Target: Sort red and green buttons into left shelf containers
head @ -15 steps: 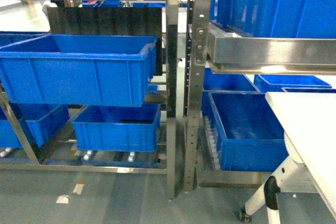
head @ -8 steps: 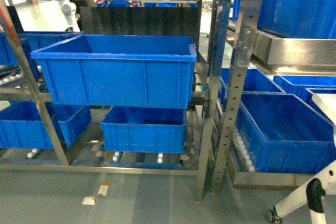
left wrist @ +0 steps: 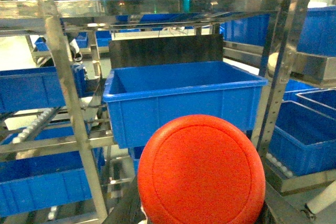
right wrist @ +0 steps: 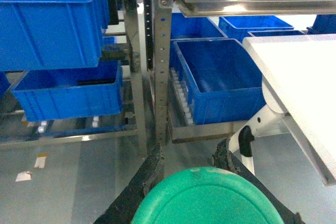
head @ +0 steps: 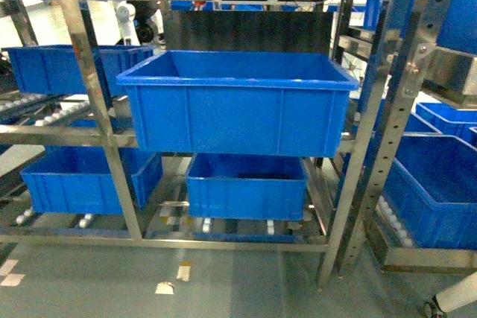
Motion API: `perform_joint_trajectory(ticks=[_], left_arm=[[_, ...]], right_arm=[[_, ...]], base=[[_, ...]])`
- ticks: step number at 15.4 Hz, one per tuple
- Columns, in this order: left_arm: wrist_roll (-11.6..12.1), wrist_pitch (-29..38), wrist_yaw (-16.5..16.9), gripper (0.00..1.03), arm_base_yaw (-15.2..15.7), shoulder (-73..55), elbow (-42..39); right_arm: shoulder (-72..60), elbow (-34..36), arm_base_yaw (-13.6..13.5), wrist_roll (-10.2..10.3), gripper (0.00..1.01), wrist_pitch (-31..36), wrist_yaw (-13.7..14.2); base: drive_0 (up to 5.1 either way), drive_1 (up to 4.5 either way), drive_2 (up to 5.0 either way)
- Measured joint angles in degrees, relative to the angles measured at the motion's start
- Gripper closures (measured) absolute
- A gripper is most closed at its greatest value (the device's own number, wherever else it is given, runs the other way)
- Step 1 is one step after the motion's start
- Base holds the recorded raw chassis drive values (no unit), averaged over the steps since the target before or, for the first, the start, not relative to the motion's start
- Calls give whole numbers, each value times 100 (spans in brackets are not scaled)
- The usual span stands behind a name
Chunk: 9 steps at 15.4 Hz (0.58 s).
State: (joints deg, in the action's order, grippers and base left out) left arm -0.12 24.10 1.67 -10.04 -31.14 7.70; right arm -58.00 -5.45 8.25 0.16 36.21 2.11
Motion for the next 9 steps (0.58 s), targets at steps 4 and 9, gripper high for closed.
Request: perform_joint_trajectory(ticks=[4,9], left_arm=[[-11,4,-37,79,9,4,0],[-11,0,0,79,0,2,0]], right_arm=[[2,4,-4,-2,75,0,-24],[0,7,0,-2,75,-9,0]], base=[[0,0,0],[49,49,49]])
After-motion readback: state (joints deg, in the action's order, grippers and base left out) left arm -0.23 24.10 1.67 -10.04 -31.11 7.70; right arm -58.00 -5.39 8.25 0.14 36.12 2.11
